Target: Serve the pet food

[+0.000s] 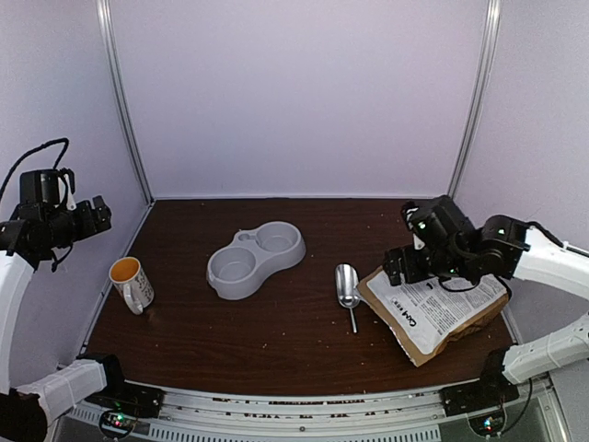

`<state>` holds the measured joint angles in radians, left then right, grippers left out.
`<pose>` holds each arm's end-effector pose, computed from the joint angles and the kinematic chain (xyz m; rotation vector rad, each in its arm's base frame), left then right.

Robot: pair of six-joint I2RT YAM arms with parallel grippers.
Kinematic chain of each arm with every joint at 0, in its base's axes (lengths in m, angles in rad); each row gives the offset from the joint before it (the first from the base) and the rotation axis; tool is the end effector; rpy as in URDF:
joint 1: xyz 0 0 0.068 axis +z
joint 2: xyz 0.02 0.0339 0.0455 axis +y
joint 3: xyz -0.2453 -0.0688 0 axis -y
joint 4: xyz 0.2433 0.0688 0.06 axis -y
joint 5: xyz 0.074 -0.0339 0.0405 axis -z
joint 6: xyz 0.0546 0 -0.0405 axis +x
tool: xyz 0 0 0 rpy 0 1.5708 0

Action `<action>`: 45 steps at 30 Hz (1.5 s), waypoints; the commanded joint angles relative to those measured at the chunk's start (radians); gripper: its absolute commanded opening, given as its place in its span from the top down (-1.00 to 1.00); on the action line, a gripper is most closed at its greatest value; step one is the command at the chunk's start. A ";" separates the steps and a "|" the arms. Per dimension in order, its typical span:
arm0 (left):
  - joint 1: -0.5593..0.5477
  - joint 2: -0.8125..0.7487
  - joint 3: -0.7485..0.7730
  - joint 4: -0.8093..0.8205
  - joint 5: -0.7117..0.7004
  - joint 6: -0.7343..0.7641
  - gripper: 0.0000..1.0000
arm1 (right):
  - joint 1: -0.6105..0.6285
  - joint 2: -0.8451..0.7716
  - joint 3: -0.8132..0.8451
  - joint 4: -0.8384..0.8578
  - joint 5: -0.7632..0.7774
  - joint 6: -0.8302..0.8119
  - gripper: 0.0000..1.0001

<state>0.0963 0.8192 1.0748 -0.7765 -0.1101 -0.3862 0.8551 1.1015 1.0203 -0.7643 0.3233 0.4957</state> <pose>0.1826 0.0237 0.3484 -0.5635 2.0114 -0.0608 0.1705 0.1696 0.2782 -0.2794 2.3586 0.2606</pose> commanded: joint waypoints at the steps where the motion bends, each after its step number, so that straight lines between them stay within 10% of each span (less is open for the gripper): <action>1: -0.007 -0.043 -0.005 -0.030 0.155 -0.048 -0.95 | 0.189 0.151 0.054 -0.200 0.137 0.165 -0.97; 19: -0.006 -0.127 -0.083 -0.016 0.279 0.064 -0.95 | 0.335 0.560 0.075 -0.323 0.223 0.388 -0.81; 28: -0.007 -0.129 -0.055 -0.017 0.283 0.104 -0.96 | 0.322 0.673 0.154 -0.527 0.430 0.519 -0.34; 37: -0.006 -0.115 -0.032 -0.017 0.308 0.121 -0.95 | 0.265 0.585 0.120 -0.524 0.417 0.494 1.00; 45: -0.007 -0.129 -0.018 -0.024 0.318 0.157 -0.96 | 0.208 0.397 0.236 -0.365 0.193 0.331 1.00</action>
<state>0.0944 0.7010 1.0237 -0.8371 0.1909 -0.2646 1.0966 1.5997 1.1629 -1.2079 0.6109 0.9047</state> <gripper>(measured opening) 0.978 0.018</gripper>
